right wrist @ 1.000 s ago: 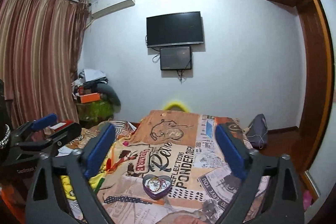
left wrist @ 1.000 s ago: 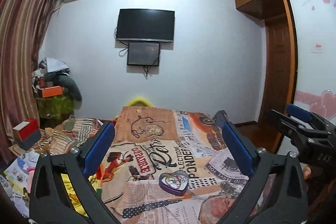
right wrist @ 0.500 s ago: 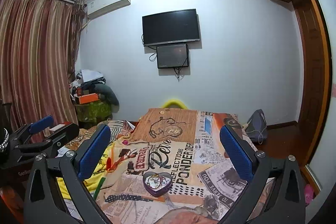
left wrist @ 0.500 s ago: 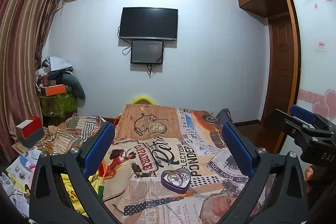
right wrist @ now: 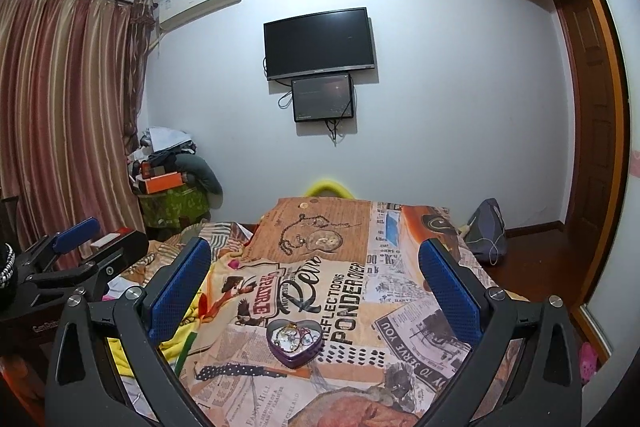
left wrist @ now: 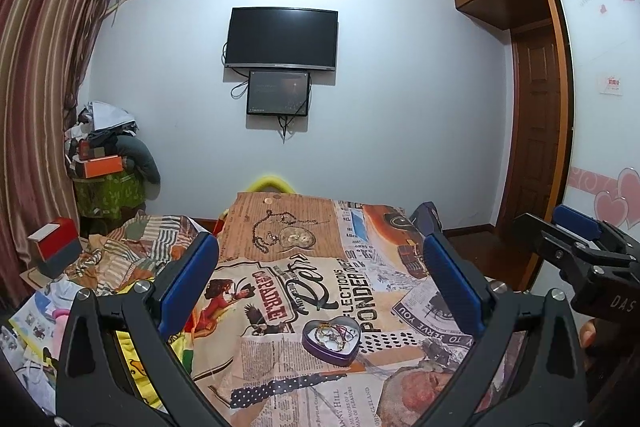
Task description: Organize jewelry
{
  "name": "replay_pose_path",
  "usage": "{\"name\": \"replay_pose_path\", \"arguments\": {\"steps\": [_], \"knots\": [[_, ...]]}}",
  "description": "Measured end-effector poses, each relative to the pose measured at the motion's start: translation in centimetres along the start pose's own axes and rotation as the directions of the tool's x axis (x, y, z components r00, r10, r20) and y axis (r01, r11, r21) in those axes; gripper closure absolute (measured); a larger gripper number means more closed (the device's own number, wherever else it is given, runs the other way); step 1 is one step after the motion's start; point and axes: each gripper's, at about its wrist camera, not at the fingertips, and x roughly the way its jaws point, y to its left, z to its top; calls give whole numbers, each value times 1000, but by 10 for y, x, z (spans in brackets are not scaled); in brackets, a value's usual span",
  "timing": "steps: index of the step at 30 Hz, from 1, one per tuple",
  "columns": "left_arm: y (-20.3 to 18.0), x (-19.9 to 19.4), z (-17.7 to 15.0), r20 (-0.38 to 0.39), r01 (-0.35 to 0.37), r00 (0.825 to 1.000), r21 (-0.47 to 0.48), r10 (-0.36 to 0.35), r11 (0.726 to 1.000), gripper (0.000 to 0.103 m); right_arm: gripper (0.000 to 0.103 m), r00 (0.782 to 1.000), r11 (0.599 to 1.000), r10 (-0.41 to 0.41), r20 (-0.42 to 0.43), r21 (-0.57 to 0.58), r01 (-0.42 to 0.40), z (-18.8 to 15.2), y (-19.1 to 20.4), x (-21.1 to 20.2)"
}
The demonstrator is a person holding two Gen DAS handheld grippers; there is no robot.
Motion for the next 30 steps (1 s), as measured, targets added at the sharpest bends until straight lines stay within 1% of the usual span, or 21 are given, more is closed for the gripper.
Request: {"name": "replay_pose_path", "arguments": {"steps": [13, 30], "knots": [[0, 3, -1, -13, 10, 1000, 7, -10, 1000, 1, 0, 1000, 1000, 7, -16, 0, -7, 4, -1, -2], [6, 11, -3, -43, 45, 998, -21, -46, 999, 1, 0, 1000, 1000, 6, -23, 0, -6, 5, 0, 0]]}}
